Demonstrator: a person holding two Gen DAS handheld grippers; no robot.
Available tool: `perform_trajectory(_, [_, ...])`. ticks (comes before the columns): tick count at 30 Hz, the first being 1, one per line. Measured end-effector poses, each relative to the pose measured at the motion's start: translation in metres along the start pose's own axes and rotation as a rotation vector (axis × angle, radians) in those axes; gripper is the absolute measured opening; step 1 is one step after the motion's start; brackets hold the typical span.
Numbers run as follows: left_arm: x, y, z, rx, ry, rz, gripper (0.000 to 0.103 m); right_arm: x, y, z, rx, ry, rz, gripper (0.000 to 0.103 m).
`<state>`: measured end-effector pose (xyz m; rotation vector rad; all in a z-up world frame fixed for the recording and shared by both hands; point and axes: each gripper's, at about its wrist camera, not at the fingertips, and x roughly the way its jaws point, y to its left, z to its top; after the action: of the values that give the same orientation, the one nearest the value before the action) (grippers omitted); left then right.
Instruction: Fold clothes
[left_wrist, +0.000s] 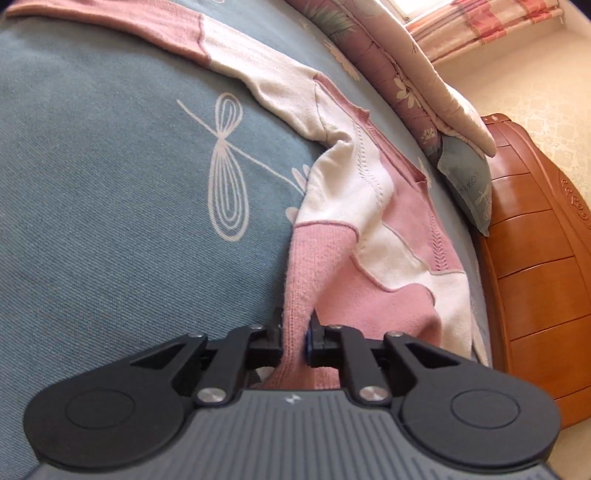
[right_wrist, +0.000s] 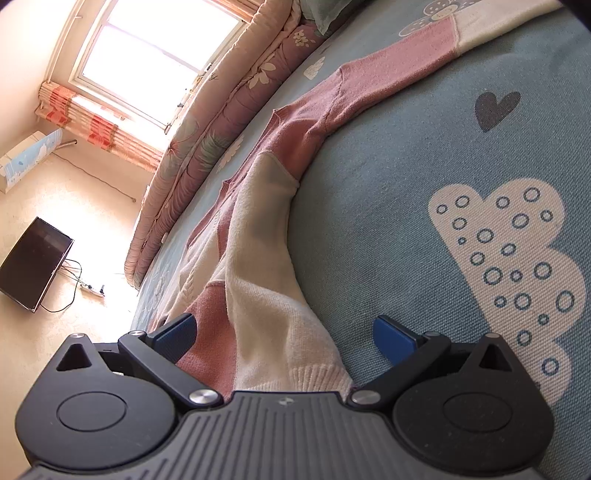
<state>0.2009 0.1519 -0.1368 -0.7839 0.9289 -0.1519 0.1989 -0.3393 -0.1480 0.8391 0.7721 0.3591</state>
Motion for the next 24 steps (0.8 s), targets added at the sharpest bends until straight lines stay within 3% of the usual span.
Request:
perform_trajectory(5, [-0.022, -0.007, -0.006, 0.067, -0.039, 0.082, 0.013, 0.001, 0.0, 0.001, 0.002, 0.002, 0.0, 0.103])
perform_trajectory(11, [-0.033, -0.079, -0.035, 0.382, -0.097, 0.116, 0.023, -0.001, 0.01, 0.002, -0.056, 0.037, -0.054, 0.103])
perform_trajectory(13, [-0.037, -0.103, -0.045, 0.486, -0.116, 0.127, 0.033, -0.007, 0.014, 0.002, -0.069, 0.039, -0.071, 0.103])
perform_trajectory(17, [-0.044, -0.15, -0.064, 0.696, -0.154, 0.149, 0.04, -0.017, 0.014, -0.006, -0.121, 0.084, -0.117, 0.103])
perform_trajectory(19, [-0.045, -0.174, -0.073, 0.793, -0.167, 0.155, 0.051, -0.022, 0.014, -0.01, -0.147, 0.107, -0.141, 0.103])
perform_trajectory(24, [0.009, -0.228, -0.08, 0.867, -0.067, 0.062, 0.056, -0.028, 0.022, -0.022, -0.26, 0.144, -0.204, 0.103])
